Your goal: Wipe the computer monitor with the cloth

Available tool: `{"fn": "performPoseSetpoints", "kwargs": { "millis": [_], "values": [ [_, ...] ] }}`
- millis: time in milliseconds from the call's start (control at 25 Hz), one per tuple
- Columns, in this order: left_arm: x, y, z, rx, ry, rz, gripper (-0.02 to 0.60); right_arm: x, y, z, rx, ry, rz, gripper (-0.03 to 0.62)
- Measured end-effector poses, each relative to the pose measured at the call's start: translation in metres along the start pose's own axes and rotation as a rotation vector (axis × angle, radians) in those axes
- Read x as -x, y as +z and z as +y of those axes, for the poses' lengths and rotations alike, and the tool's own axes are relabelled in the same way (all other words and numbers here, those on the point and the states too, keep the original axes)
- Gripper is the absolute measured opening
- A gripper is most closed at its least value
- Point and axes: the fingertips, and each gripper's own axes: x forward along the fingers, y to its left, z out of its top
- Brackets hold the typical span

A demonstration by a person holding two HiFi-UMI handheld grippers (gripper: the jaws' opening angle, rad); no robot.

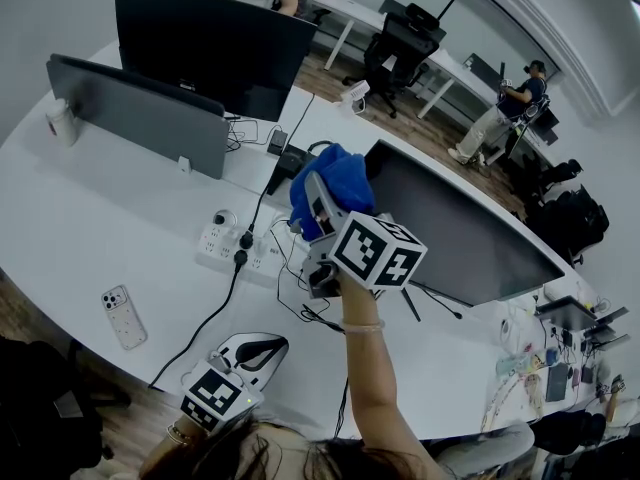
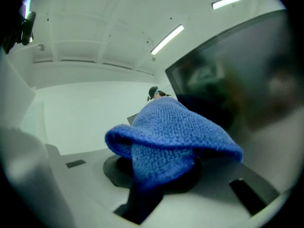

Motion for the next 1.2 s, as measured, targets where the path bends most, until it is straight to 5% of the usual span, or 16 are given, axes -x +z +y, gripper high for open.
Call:
{"fn": "performPoseSetpoints", "kwargs": {
  "millis": [1200],
  "values": [
    [0.008, 0.016, 0.008, 0.014, -0.025, -0.007, 0.009, 0.005, 0.051, 0.020, 0.035, -0.011, -0.095, 0.097]
  ]
}}
